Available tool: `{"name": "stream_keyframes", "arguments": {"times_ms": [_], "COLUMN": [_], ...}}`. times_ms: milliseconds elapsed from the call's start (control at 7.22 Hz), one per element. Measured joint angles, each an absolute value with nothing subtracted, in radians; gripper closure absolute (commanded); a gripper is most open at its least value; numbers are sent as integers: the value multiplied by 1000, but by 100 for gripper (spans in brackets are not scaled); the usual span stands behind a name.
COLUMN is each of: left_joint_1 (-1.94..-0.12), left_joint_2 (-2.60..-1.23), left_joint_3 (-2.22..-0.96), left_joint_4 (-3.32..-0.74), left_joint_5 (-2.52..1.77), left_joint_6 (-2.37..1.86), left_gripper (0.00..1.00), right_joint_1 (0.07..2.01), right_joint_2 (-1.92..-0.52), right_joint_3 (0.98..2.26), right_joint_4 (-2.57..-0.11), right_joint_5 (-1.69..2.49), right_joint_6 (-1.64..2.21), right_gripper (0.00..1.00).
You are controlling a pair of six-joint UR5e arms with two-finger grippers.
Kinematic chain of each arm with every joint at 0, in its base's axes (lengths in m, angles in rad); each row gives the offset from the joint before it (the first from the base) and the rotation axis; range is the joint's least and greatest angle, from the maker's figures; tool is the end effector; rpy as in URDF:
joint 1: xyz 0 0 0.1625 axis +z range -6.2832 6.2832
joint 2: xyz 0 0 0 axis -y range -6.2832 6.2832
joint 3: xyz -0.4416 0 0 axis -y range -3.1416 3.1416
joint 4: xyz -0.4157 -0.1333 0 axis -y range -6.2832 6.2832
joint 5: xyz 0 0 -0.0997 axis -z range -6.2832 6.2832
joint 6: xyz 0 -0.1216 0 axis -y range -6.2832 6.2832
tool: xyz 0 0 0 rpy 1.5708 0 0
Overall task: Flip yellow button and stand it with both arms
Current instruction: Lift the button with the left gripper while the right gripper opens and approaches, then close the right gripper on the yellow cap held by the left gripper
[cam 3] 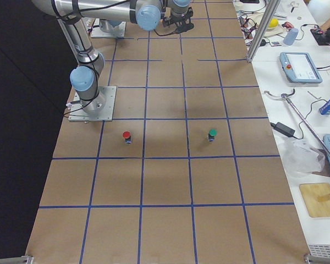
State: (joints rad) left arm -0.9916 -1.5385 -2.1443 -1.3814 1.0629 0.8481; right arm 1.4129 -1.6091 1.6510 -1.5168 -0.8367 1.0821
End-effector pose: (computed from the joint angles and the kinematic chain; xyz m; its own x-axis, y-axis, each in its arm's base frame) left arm 0.0573 -0.4393 0.2556 -0.8084 0.1802 0.5604 0.1398 0.9835 -0.1145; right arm 0.1352 -0.5167 0.4870 -0.2013 0.9525 -0.2285 0.7120 0.3025 0.6337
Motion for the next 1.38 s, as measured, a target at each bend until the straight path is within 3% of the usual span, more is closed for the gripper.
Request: {"name": "stream_keyframes", "arguments": {"times_ms": [415,1385], "left_joint_1": [-1052,-1363], "left_joint_2": [-1528,-1533], "left_joint_3": [-2173,-2169], "left_joint_4": [-1541,-1521], "left_joint_5": [687,61], "left_joint_6": [843,655], "left_gripper": [99,100], "right_joint_1": [1385,1462], "right_joint_2": [-1614,-1609], "right_joint_3": [1681,1748], "right_joint_4": [-1519,-1532], "right_joint_5": [-765,-674], "right_joint_6": [1084,1106], "right_gripper": [0,0]}}
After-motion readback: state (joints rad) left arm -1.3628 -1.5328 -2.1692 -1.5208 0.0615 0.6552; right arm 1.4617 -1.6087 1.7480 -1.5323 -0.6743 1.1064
